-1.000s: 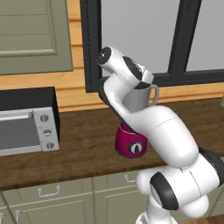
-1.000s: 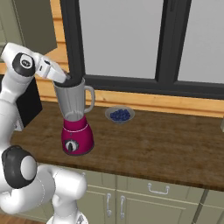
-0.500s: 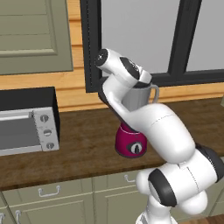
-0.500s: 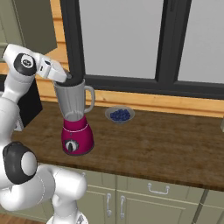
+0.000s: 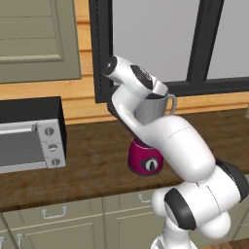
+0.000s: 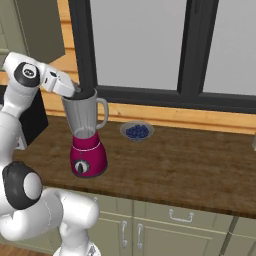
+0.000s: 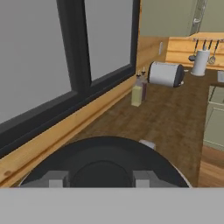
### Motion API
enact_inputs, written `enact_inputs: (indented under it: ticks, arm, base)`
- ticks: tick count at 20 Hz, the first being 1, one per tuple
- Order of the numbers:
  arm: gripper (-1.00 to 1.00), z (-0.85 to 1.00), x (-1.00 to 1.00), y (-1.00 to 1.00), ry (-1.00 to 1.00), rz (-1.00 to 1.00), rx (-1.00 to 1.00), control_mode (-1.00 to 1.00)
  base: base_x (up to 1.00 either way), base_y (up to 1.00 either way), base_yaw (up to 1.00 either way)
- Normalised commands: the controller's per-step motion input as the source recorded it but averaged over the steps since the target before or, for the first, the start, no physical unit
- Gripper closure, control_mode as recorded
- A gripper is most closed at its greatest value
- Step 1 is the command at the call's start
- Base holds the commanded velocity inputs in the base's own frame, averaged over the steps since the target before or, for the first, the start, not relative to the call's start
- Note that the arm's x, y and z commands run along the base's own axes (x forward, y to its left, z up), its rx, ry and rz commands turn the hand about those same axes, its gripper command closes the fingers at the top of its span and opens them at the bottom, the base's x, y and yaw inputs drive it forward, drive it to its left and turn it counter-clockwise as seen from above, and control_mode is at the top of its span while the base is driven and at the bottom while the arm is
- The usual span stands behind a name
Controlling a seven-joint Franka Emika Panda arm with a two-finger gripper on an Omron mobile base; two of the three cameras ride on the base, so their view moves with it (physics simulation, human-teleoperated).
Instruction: Close the lid blender by securely placing the lid on top.
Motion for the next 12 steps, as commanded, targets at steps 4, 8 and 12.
enact_inputs:
  ticks: [4,8,12]
  arm:
    - [1.0,-0.08,-0.09,0.0,0.06,0.0,0.0,-1.0]
    - [1.0,0.0,0.0,0.0,0.1,0.0,0.0,-1.0]
    - [1.0,0.0,0.0,0.0,0.01,0.0,0.0,-1.0]
  base:
    - [0.0,0.0,0.0]
    - [0.0,0.0,0.0]
    - [0.0,0.0,0.0]
